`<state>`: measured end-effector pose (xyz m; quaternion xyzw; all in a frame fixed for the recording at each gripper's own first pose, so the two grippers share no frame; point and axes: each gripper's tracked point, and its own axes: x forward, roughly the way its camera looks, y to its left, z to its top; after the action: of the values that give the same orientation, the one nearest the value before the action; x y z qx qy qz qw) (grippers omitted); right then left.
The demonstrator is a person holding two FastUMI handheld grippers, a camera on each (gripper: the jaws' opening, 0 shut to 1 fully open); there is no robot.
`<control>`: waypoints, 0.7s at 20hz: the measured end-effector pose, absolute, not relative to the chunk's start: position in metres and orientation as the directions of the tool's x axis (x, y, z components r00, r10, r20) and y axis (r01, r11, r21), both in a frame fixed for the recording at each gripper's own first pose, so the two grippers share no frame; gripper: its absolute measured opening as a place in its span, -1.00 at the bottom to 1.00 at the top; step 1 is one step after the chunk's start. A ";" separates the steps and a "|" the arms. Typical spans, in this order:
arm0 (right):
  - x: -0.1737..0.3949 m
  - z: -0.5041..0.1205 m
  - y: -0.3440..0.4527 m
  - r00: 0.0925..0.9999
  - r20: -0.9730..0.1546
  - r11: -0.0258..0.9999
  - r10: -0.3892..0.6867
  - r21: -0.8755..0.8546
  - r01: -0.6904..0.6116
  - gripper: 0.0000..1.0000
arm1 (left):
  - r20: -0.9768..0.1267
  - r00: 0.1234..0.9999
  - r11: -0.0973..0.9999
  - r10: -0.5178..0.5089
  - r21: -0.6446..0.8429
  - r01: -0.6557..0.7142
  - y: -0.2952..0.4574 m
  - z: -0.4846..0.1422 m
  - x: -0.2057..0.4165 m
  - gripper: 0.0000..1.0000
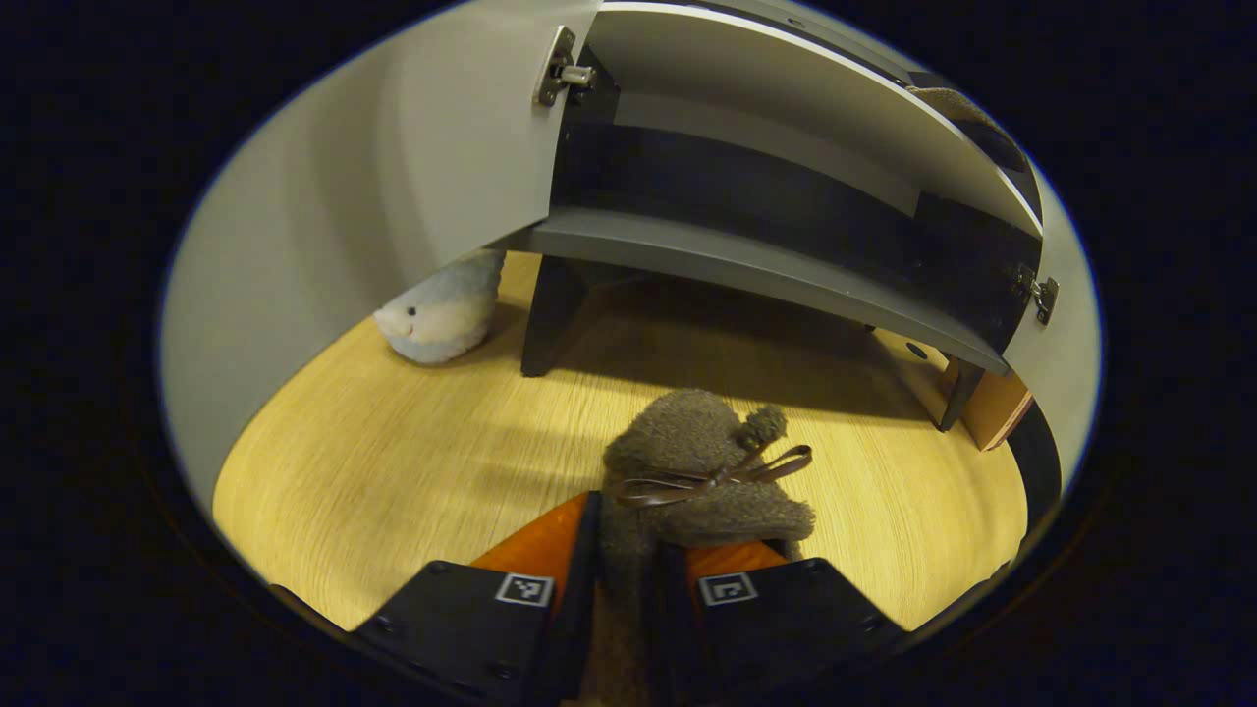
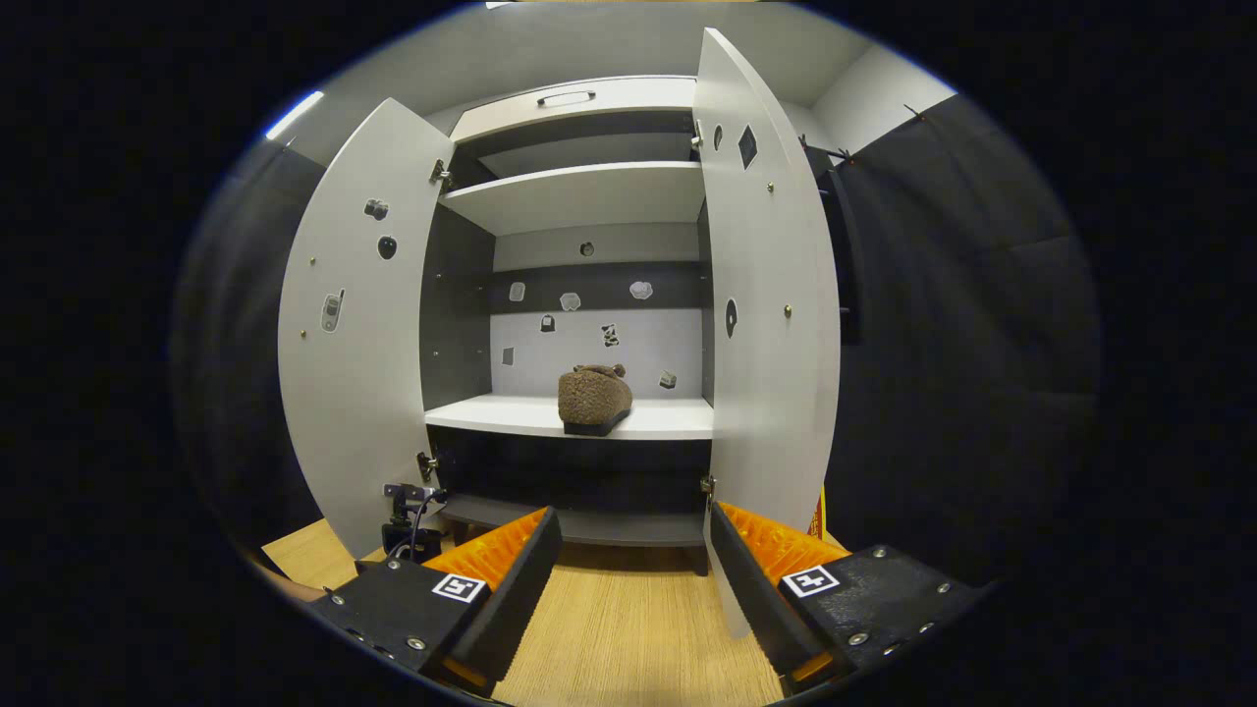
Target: Grab one shoe with the right hand and put it into the shoe cabinet, grab the other shoe with the left hand and put it into the shoe cabinet; then close the right door with the right hand and the left door with the left hand.
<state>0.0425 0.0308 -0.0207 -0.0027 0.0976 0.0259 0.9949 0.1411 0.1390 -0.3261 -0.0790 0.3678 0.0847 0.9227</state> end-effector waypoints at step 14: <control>0.049 -0.017 0.035 0.986 -0.142 0.996 0.084 0.001 -0.085 0.87 | -0.337 0.940 0.992 0.059 -0.086 -0.092 0.078 -0.048 0.152 -0.62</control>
<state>0.0487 0.0350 -0.0170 -0.0024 0.0712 0.0423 0.9966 0.1517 0.0779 -0.0478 -0.0501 0.1693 0.0384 0.9836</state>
